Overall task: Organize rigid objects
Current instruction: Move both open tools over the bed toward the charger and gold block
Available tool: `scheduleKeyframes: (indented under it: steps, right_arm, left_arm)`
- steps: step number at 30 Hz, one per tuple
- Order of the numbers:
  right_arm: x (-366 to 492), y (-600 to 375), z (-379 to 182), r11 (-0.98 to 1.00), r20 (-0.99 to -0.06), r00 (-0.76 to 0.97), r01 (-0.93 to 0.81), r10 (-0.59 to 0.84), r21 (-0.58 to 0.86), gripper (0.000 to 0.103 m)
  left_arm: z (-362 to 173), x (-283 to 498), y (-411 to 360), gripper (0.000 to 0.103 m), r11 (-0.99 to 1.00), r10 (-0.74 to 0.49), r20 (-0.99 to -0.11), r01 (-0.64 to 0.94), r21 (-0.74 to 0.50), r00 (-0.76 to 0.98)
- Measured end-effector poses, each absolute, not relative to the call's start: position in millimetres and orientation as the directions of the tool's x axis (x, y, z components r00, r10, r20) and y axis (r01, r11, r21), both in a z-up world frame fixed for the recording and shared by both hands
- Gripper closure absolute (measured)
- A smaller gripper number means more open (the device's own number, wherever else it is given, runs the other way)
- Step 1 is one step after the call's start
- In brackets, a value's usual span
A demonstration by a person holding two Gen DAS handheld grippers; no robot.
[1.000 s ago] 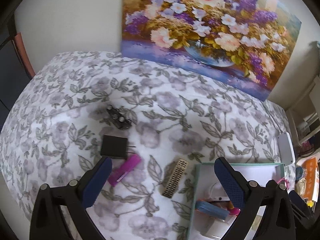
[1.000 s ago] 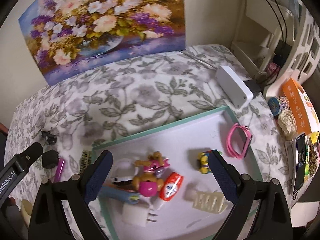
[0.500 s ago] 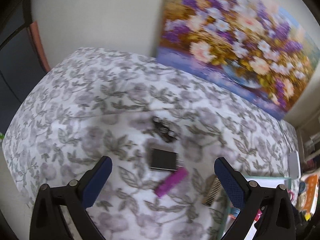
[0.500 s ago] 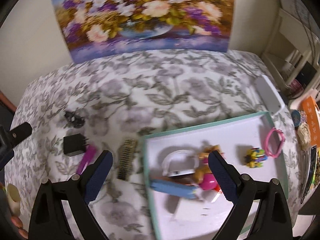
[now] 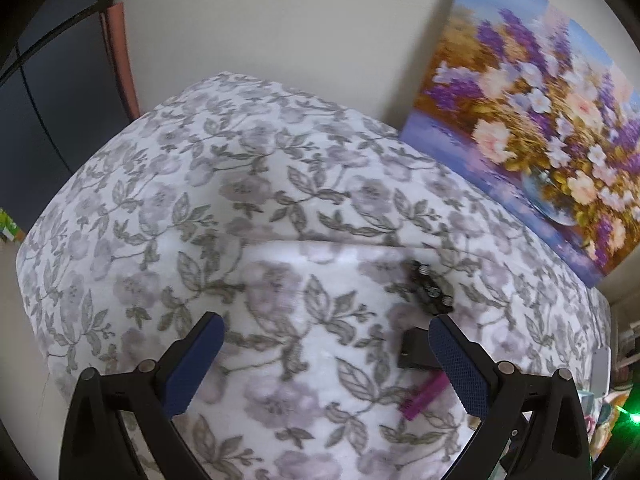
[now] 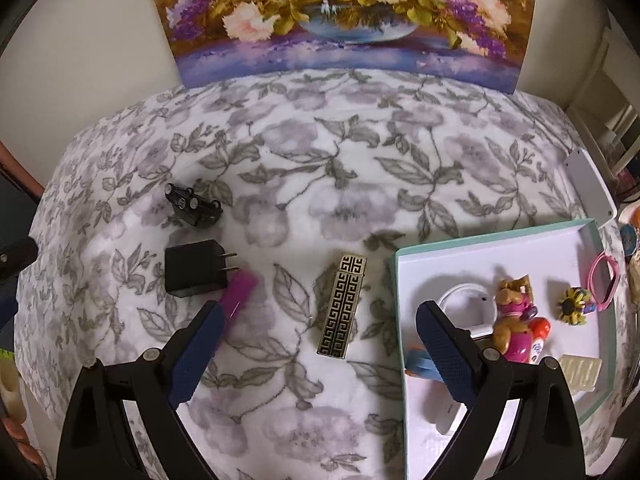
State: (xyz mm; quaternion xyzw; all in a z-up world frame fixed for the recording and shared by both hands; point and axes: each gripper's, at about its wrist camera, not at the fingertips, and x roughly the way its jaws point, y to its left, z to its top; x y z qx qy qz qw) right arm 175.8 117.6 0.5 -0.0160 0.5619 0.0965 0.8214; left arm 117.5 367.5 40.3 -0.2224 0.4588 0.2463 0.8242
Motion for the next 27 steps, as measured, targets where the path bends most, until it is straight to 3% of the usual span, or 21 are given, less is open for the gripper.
scheduleKeyframes:
  steps: [15,27]
  right_arm:
    - [193.0,97.7,-18.2,0.983,-0.930,0.330,-0.135,0.160,0.121,0.007]
    - [196.3,94.3,-21.4,0.977,-0.915,0.350,-0.130,0.202,0.166,0.007]
  left_arm:
    - [-25.8,145.4,351.8,0.000,0.827,0.060,-0.934,-0.541,-0.151,0.352]
    - [-43.2,158.5,338.1,0.000,0.830,-0.025,-0.936,-0.514,-0.215,0.351]
